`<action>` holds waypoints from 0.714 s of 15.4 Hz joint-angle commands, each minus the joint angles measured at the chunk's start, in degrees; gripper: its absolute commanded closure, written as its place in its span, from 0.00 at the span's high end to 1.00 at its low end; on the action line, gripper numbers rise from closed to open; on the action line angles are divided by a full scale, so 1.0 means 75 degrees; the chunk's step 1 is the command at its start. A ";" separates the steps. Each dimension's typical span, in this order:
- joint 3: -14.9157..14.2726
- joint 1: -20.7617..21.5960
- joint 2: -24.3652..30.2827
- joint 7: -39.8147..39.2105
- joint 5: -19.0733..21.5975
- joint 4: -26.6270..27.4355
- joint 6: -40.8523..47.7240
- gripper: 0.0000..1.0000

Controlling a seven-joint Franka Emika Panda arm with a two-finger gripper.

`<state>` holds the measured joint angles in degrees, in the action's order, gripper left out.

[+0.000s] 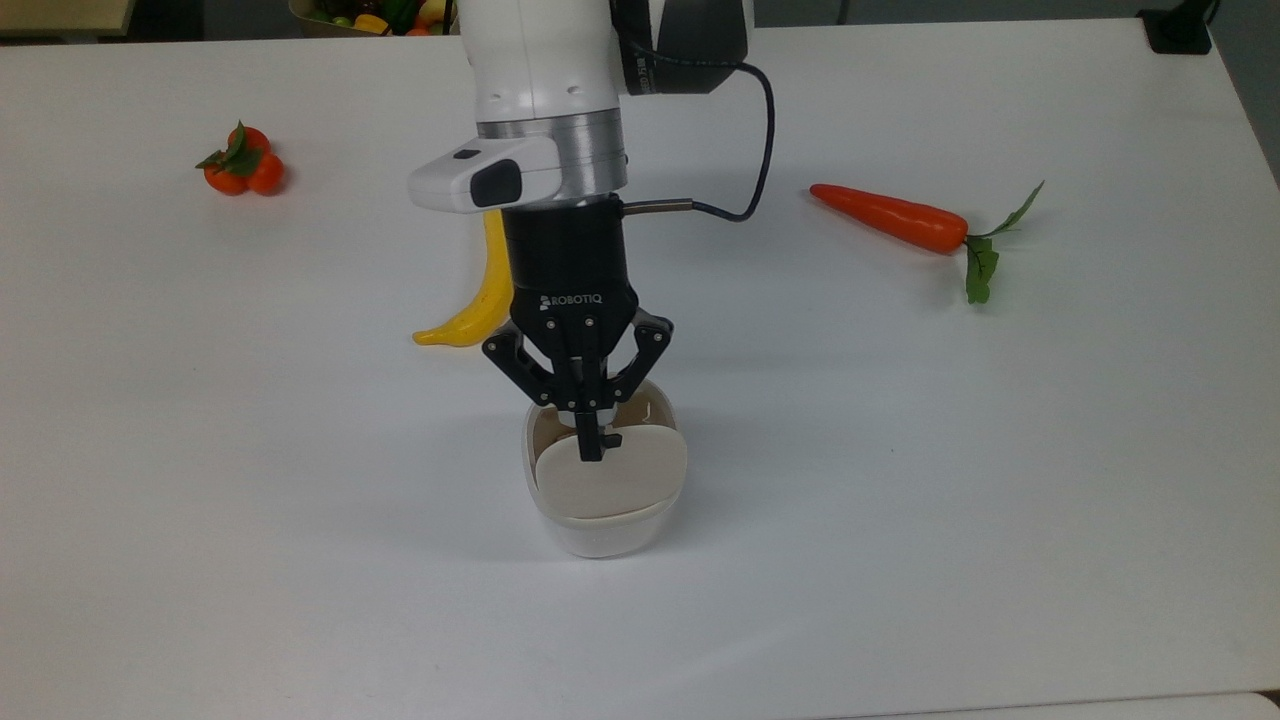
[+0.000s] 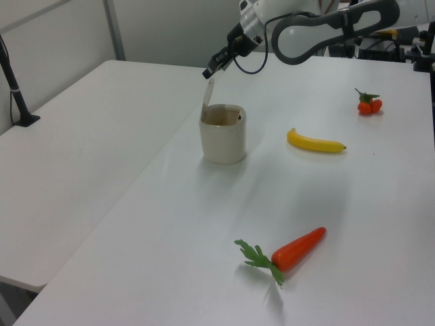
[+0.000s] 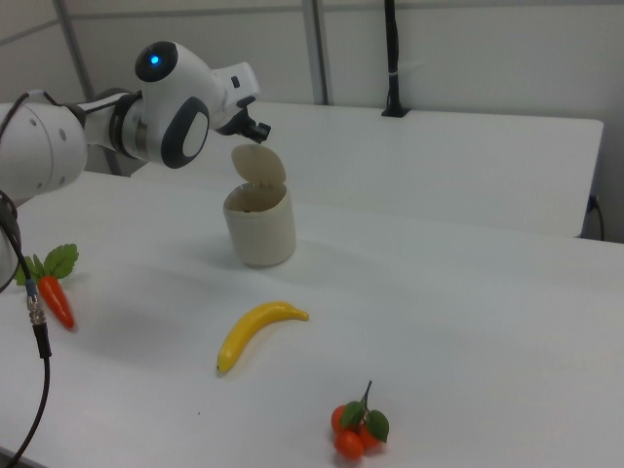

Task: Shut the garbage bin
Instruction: 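Push the raised lid down with the gripper fingertips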

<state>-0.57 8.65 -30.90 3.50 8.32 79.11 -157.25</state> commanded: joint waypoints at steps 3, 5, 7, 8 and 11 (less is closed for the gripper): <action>0.0158 -0.0017 0.0558 0.0060 -0.0242 0.0936 -0.0010 0.00; 0.0158 -0.0028 0.0674 0.0049 -0.0242 0.1111 -0.0009 0.00; 0.0158 -0.0052 0.0862 0.0037 -0.0254 0.1322 0.0072 0.00; 0.0158 -0.0110 0.0932 -0.0021 -0.0254 0.1393 0.0235 0.00; 0.0158 -0.0145 0.1015 -0.0244 -0.0254 0.1440 0.0704 0.00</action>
<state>0.22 8.20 -27.01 3.12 7.28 85.93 -155.50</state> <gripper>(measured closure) 0.991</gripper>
